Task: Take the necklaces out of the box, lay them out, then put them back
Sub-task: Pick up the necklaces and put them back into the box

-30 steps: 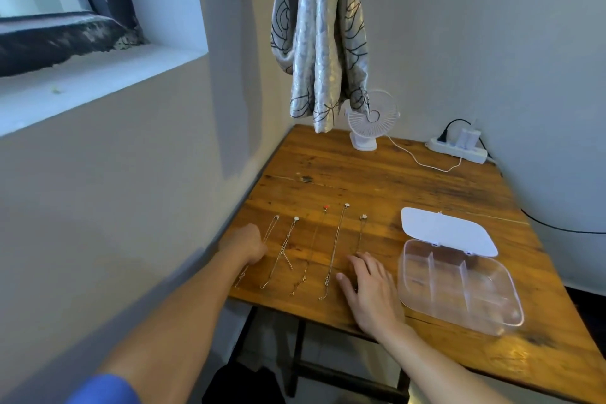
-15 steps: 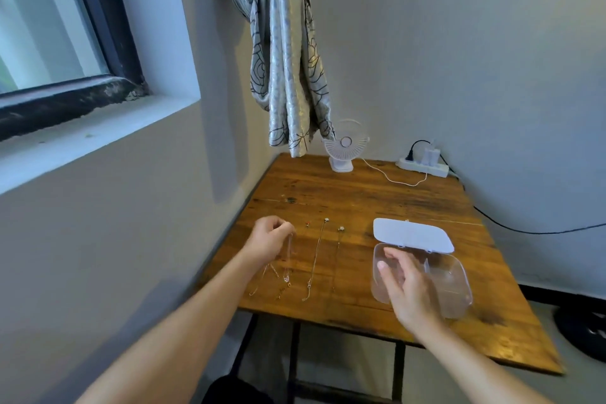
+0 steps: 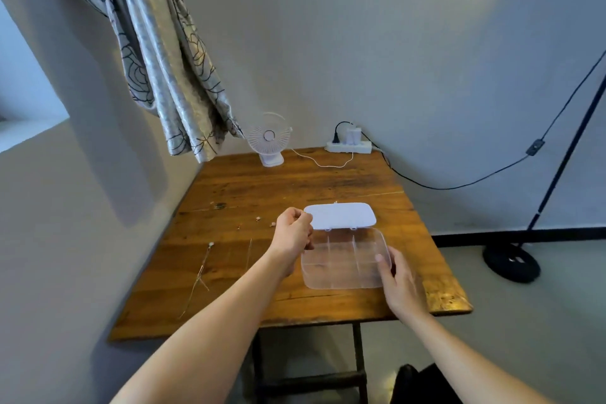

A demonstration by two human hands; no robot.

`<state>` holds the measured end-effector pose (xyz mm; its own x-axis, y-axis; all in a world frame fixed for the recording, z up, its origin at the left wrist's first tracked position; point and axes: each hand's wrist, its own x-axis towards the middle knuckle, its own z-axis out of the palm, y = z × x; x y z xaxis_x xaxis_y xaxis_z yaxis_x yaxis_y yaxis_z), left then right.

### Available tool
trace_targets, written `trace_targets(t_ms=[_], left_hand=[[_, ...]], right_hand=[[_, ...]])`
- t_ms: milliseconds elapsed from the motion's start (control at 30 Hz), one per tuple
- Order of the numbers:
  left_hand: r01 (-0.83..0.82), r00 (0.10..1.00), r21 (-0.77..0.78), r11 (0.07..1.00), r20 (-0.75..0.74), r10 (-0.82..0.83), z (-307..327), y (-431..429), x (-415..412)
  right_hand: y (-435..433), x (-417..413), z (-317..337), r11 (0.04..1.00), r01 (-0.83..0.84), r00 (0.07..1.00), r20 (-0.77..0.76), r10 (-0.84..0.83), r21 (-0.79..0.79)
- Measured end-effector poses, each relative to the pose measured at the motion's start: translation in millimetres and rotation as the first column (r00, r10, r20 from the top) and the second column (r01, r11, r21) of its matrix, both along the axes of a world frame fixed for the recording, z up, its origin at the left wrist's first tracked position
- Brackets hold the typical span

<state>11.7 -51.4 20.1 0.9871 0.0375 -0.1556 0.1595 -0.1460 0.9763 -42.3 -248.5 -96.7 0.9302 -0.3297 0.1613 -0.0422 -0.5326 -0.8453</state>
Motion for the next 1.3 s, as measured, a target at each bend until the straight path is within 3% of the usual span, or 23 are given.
trace_targets(t_ms=[133,233,400,533,733,867,967,1167,1300], left_hand=[[0.026,0.999,0.026,0.999,-0.024,-0.025,-18.0,-21.0,7.6],[0.078,0.997,0.196,0.978,0.012,-0.082,-33.2,-25.3,8.1],[0.183,0.939,0.615,0.767,0.120,-0.321,-51.0,-18.8,-0.7],[0.122,0.890,0.733,0.669,0.218,-0.401,-50.9,-5.2,-10.2],[-0.091,0.921,0.693,0.715,0.331,-0.203,-45.0,48.4,-24.7],[-0.202,0.941,0.659,0.724,0.337,-0.044,-59.5,106.5,-40.4],[-0.296,0.937,0.712,0.637,0.346,0.050,-79.5,148.5,-52.7],[-0.244,0.970,0.868,0.433,0.211,0.123,-121.1,201.2,-76.6],[-0.150,0.984,0.890,0.432,0.093,0.149,-140.6,200.9,-81.3]], right_hand=[[-2.5,0.4,-9.7,0.996,0.047,0.998,0.049,-0.043,-0.079],[-3.1,1.5,-9.3,0.988,0.073,0.997,0.048,-0.067,-0.134],[-2.5,2.6,-9.4,0.981,0.096,0.995,0.010,-0.095,-0.167],[-3.1,0.3,-7.8,0.982,0.085,0.996,-0.013,-0.089,-0.168],[-5.3,-0.2,6.2,0.994,-0.003,0.996,-0.085,-0.005,-0.105],[8.7,8.8,33.2,0.912,0.052,0.998,0.046,-0.036,-0.408],[46.5,24.7,62.0,0.876,-0.070,0.986,0.098,0.132,-0.476],[136.9,55.3,73.7,0.765,-0.439,0.897,-0.178,0.405,-0.471],[177.4,77.4,57.8,0.759,-0.501,0.857,-0.359,0.369,-0.416]])
